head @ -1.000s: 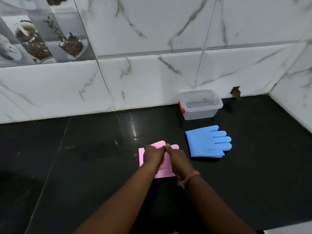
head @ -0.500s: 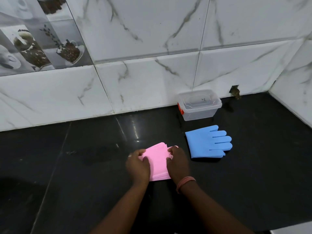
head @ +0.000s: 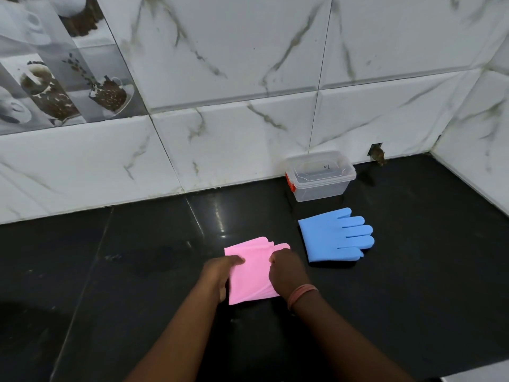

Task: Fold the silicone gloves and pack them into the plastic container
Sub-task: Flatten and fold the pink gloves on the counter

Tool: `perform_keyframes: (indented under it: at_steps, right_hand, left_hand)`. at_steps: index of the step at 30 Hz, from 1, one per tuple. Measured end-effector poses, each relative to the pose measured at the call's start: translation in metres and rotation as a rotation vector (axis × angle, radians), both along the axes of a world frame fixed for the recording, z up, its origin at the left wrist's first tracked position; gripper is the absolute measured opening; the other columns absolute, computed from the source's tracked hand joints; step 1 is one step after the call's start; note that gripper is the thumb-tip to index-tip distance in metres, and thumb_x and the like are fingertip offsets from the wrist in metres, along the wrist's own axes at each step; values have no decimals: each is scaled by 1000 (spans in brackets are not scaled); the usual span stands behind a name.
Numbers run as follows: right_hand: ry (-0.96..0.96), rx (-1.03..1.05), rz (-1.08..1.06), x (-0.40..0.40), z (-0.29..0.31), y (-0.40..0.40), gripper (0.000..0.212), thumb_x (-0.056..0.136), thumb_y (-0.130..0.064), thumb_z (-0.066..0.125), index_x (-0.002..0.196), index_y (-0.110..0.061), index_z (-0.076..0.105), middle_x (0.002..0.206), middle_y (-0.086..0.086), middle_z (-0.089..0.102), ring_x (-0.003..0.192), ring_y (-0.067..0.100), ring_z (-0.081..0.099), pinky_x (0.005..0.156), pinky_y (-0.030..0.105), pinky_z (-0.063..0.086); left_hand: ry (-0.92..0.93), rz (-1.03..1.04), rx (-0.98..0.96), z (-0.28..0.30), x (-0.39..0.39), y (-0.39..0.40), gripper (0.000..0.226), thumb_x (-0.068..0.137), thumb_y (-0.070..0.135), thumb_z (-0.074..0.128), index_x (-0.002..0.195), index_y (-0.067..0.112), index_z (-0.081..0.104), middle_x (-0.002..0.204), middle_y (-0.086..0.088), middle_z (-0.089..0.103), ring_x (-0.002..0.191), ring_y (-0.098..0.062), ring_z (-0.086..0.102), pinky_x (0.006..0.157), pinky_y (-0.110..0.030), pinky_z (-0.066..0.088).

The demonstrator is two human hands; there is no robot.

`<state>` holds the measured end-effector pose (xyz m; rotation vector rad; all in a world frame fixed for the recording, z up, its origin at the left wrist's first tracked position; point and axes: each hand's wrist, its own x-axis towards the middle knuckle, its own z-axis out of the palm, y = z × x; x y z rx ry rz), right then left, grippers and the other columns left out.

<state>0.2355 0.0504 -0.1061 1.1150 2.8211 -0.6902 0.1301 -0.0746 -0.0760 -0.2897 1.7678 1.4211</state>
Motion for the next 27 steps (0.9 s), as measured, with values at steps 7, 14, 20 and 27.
perform_keyframes:
  at_steps: [7, 14, 20, 27]
  right_hand:
    - [306, -872, -448, 12, 60, 23, 40, 98, -35, 43, 115, -6, 64, 115, 20, 67, 95, 33, 64, 94, 46, 52]
    - [789, -1735, -662, 56, 96, 67, 71, 93, -59, 55, 139, -4, 53, 139, 22, 57, 132, 40, 51, 110, 52, 39]
    - [1165, -1404, -734, 102, 53, 46, 51, 90, -16, 68, 139, -14, 55, 128, 14, 67, 119, 35, 63, 99, 53, 51]
    - [1354, -1347, -908, 162, 22, 21, 46, 93, -21, 61, 139, -21, 55, 131, 9, 67, 123, 30, 60, 98, 53, 49]
  left_hand:
    - [677, -511, -11, 49, 15, 19, 14, 82, 26, 70, 96, 24, 67, 92, 2, 74, 87, -18, 69, 72, -35, 53]
    - [1542, -1031, 191, 59, 43, 44, 23, 74, 22, 71, 96, 28, 65, 94, 4, 73, 91, -19, 67, 79, -39, 53]
    - [1676, -974, 252, -1, 64, 37, 47, 70, 12, 68, 113, 29, 60, 156, 2, 50, 152, -22, 35, 120, -39, 28]
    - [234, -434, 203, -16, 102, 46, 29, 94, 5, 57, 112, 27, 57, 125, -10, 66, 100, -22, 67, 85, -40, 57]
